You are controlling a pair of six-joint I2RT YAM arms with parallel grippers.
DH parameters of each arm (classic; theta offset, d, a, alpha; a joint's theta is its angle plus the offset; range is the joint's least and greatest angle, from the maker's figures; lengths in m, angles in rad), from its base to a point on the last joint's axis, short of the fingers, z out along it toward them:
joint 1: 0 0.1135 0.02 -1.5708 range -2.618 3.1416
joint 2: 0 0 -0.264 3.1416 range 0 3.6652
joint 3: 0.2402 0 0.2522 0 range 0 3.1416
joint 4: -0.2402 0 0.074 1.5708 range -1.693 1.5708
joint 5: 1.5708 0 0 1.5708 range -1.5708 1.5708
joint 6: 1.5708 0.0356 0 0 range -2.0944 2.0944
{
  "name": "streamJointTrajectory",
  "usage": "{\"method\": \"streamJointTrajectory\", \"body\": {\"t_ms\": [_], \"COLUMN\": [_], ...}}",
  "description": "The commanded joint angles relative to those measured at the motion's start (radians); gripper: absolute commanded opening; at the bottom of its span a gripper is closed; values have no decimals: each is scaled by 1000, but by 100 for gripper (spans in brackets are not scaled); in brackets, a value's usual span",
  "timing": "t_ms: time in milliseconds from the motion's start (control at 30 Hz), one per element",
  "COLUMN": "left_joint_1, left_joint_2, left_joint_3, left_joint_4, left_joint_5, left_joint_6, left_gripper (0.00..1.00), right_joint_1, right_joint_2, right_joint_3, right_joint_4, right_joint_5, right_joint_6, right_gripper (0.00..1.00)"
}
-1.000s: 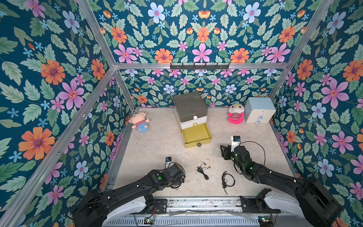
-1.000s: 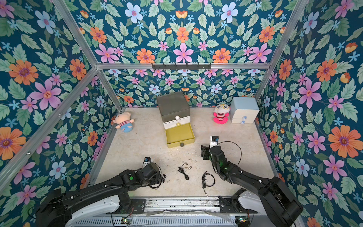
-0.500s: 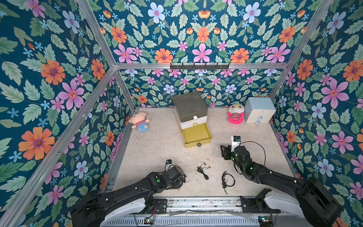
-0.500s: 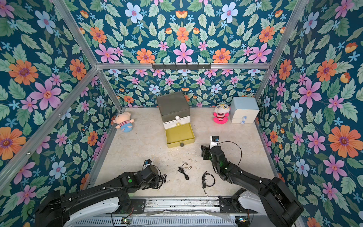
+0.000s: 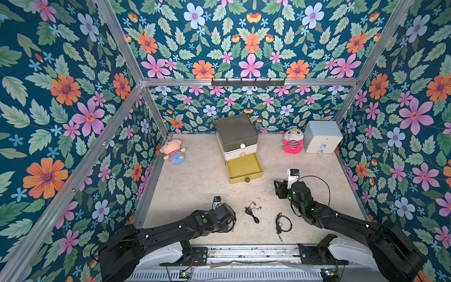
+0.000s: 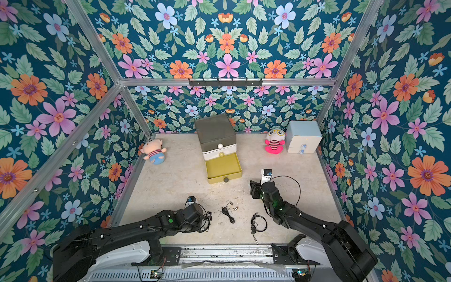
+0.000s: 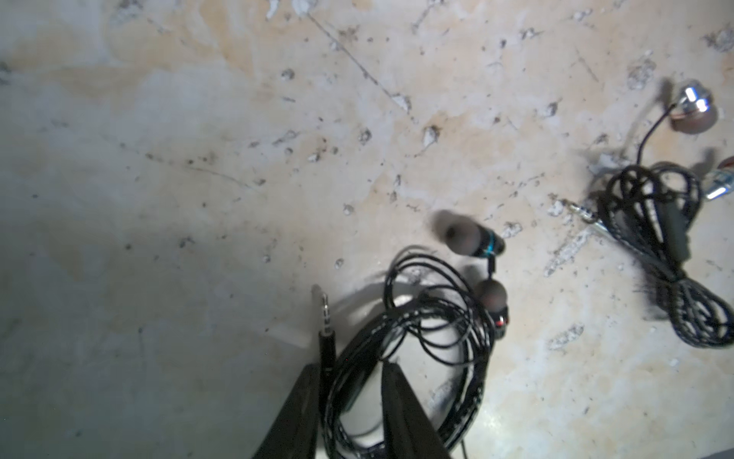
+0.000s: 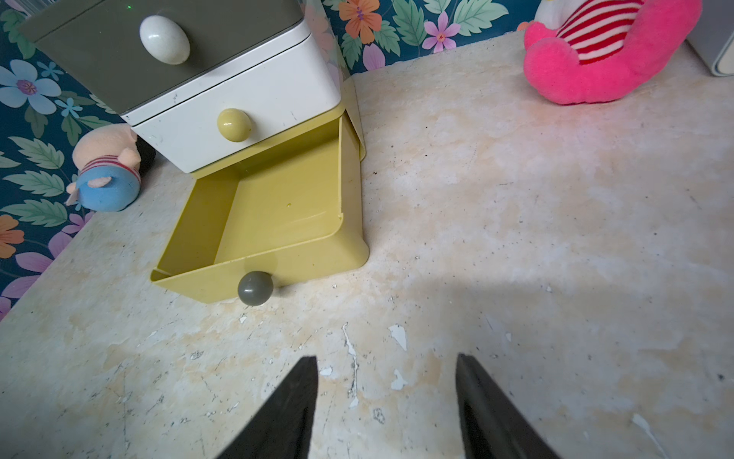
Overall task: Place the wired earphones into the drawer by color
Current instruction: Pick up the wired earphones from the center of the board.
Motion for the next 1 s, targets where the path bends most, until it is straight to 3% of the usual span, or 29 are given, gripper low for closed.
{"method": "streamJointTrajectory", "body": {"t_ms": [0,267,600,967], "left_joint_1": [-13,-29,-29,-29], "left_joint_2": [37,81,53,-24], "left_joint_3": [11,37,55,130], "left_joint_4": [-26,-35,-64,-101], "left_joint_5": [47,37,0,-119], "left_joint_6": [23,33,35,74], "left_gripper": [27,19,2,0], "right_joint_1": [0,1,1,0], "right_joint_2": [-5,-13,-29,-40], "right_joint_3": [-2,-4,-9,-15], "right_joint_4": [16,16,15,17], "right_joint_5": [15,21,24,31], "right_joint_6": [-6,-6,-6,-6], "right_gripper": [60,60,60,60]}}
